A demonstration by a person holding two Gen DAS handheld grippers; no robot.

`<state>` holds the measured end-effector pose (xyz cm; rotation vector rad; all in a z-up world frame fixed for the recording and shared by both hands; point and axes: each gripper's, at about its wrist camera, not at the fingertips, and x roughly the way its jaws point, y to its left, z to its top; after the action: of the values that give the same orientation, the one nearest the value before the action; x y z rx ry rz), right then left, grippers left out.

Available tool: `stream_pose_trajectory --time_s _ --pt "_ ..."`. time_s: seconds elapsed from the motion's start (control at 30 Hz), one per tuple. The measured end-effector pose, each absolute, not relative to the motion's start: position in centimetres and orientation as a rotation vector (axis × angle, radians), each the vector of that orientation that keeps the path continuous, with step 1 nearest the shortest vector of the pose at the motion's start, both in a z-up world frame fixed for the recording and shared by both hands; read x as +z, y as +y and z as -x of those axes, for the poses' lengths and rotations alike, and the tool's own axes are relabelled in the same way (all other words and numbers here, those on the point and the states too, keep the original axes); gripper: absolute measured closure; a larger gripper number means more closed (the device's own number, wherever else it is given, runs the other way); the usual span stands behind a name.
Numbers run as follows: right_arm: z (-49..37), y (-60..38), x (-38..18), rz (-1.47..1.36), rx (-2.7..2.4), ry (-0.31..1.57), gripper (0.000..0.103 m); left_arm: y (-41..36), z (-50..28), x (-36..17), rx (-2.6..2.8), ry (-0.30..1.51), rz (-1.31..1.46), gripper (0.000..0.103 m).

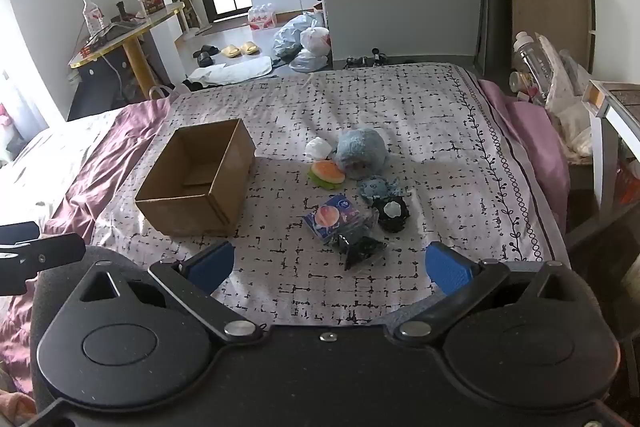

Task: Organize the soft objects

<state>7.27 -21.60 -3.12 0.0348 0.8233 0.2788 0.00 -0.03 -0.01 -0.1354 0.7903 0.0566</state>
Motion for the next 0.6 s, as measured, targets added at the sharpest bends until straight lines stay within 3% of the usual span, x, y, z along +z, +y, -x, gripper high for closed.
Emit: stream_pose_trajectory --time_s 0.6 --pt "-7.01 -21.65 -3.22 -0.032 0.273 0.823 0.000 0.02 0.04 -0.15 0.055 0.791 0.136 0.000"
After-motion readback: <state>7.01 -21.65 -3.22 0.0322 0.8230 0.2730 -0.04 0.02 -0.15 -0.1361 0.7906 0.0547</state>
